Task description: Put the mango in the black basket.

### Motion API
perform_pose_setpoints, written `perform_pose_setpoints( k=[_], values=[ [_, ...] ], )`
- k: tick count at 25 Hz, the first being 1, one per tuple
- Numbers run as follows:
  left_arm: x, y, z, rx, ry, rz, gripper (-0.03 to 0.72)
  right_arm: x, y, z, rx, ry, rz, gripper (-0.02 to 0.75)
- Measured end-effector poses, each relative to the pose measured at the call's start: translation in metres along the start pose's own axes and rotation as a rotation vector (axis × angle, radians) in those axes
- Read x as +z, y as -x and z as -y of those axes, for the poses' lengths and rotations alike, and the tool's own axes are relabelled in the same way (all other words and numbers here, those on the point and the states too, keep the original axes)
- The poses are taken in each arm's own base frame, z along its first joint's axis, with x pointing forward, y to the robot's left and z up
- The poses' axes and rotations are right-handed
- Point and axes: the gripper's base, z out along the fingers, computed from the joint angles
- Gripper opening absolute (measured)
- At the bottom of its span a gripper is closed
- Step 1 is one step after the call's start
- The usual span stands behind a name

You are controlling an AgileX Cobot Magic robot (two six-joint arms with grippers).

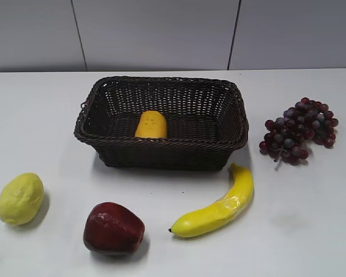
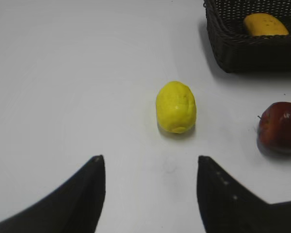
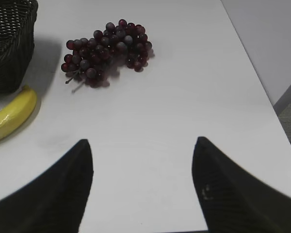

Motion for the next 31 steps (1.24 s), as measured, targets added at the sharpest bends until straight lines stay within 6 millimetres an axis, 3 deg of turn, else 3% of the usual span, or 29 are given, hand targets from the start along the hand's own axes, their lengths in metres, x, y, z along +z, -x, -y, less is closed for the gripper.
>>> perform_pose_setpoints(
  k=[8, 14, 31],
  values=[
    [-0.0015, -0.0007, 0.0004, -0.008, 0.015, 0.012, 0.432, 0.0000, 0.0000, 0.0000, 0.000, 0.000, 0.000, 0.498],
    [-0.0021, -0.0010, 0.0012, -0.069, 0.119, 0.007, 0.414, 0.0000, 0.0000, 0.0000, 0.000, 0.000, 0.000, 0.498],
    [-0.0022, -0.0010, 0.0016, -0.093, 0.163, 0.004, 0.242, 0.0000, 0.0000, 0.0000, 0.000, 0.000, 0.000, 0.498]
  ],
)
